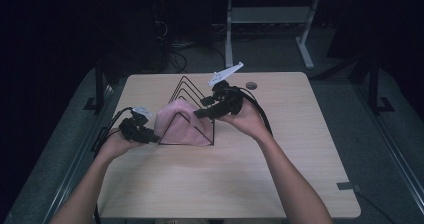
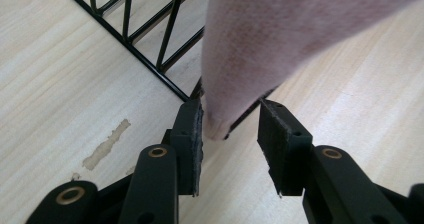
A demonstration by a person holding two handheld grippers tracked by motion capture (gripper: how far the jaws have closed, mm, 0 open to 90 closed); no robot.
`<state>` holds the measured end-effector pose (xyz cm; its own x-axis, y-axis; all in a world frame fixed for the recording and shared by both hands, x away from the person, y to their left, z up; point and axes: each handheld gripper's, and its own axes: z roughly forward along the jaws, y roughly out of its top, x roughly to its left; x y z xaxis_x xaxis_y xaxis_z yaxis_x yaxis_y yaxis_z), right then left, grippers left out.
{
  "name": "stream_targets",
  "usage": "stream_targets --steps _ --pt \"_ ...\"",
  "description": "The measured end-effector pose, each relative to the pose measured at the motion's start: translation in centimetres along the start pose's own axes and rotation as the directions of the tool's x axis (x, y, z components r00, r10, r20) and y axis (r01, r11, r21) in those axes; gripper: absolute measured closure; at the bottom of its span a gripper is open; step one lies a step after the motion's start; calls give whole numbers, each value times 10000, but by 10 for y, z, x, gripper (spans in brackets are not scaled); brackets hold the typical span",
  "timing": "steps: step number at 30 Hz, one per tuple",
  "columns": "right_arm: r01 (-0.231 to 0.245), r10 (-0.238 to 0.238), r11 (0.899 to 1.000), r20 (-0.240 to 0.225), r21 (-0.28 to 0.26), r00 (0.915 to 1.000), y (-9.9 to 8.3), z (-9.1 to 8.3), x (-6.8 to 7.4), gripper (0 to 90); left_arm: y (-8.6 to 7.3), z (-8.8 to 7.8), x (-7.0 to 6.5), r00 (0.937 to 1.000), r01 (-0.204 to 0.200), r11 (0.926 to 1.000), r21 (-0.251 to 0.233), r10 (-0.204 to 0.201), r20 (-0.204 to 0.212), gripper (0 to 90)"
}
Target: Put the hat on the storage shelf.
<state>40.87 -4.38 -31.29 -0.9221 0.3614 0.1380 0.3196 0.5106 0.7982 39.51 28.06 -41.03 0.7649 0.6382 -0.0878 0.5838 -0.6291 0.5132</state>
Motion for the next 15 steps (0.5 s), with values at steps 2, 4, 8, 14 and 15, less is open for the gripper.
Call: stream_targets --steps 2,4,8,14,15 --pt "-191 193 9995 73 -231 9998 -7 -10 0 392 -1 -3 -3 10000 94 9998 -149 -94 13 596" --pt "-285 292 9990 197 -349 9994 -13 -16 -1 387 -2 -4 -3 9999 105 9998 -154 -105 30 586" --pt "-551 565 9980 461 -326 9973 -26 -28 -6 352 -5 -8 -4 9998 182 9995 -268 -184 -58 559" --pt "-972 997 9948 923 -314 9907 -48 -47 -16 337 -6 -9 -6 9995 251 9989 -392 -258 -175 486" --pt "-972 997 9948 923 -314 9907 -48 -47 -16 337 -6 -9 -6 9995 251 9989 -392 -258 -175 479"
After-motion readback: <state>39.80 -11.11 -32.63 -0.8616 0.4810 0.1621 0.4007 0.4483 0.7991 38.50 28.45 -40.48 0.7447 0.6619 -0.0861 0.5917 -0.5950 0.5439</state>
